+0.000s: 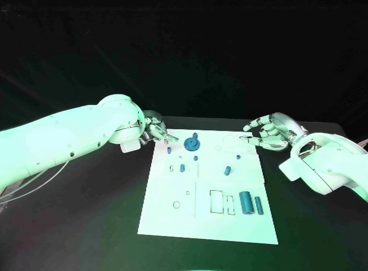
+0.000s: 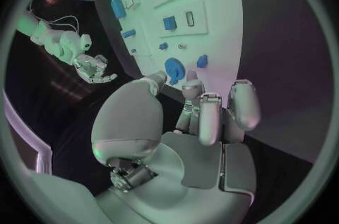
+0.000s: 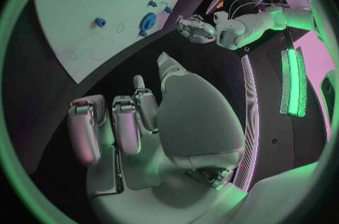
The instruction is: Assemble the parts on the task board
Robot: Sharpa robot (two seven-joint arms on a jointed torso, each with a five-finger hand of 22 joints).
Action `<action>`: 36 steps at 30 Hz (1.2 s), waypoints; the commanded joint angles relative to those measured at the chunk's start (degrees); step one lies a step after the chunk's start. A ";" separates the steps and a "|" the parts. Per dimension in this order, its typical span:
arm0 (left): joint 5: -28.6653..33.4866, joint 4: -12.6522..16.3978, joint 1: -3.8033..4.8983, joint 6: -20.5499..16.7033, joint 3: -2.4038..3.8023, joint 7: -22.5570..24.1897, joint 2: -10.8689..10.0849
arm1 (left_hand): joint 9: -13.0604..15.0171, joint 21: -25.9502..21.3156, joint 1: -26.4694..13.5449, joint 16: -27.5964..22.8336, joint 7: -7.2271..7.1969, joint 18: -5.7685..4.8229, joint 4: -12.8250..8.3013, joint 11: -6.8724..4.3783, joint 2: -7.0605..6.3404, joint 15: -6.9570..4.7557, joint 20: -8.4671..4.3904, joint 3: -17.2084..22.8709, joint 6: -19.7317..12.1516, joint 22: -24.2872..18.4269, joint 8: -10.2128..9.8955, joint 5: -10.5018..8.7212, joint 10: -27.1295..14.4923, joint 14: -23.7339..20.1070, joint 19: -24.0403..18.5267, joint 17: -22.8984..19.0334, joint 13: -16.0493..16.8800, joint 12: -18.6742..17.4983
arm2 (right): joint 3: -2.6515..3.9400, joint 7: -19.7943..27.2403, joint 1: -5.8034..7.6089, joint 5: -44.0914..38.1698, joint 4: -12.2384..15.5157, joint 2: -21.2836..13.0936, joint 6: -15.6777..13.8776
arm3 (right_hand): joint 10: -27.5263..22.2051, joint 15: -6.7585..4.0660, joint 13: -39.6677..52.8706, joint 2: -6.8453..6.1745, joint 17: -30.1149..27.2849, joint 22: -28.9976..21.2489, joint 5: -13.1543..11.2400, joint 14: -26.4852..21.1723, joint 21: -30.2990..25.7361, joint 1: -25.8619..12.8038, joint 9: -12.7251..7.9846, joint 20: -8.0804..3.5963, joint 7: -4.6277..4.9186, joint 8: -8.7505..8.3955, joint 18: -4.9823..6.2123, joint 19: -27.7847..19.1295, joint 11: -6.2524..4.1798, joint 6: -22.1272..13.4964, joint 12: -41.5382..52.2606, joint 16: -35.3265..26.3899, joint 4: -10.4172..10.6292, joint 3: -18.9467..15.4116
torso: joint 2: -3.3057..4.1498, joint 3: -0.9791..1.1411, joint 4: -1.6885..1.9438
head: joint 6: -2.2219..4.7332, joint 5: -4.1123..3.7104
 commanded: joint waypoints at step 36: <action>-2.33 -10.94 -1.46 4.69 -1.73 0.54 6.26 | -1.34 -0.44 1.37 -0.30 0.50 -0.20 -0.22 0.26 1.42 0.73 0.66 -1.08 0.46 -0.23 -1.06 0.14 -0.98 3.54 -0.39 9.38 -0.66 -0.76 | 0.01 1.42 -0.11 0.22 0.09 0.33 -0.12 | -0.35 0.05 3.03 0.28 13.51 15.08 -0.23 5.57 0.26 -0.67 -0.11 0.08 0.04 0.44 -0.39 6.10 -0.01 -0.41 -0.32 -0.36 0.08 0.16 | -0.01 0.14 -0.11 | -0.68 0.25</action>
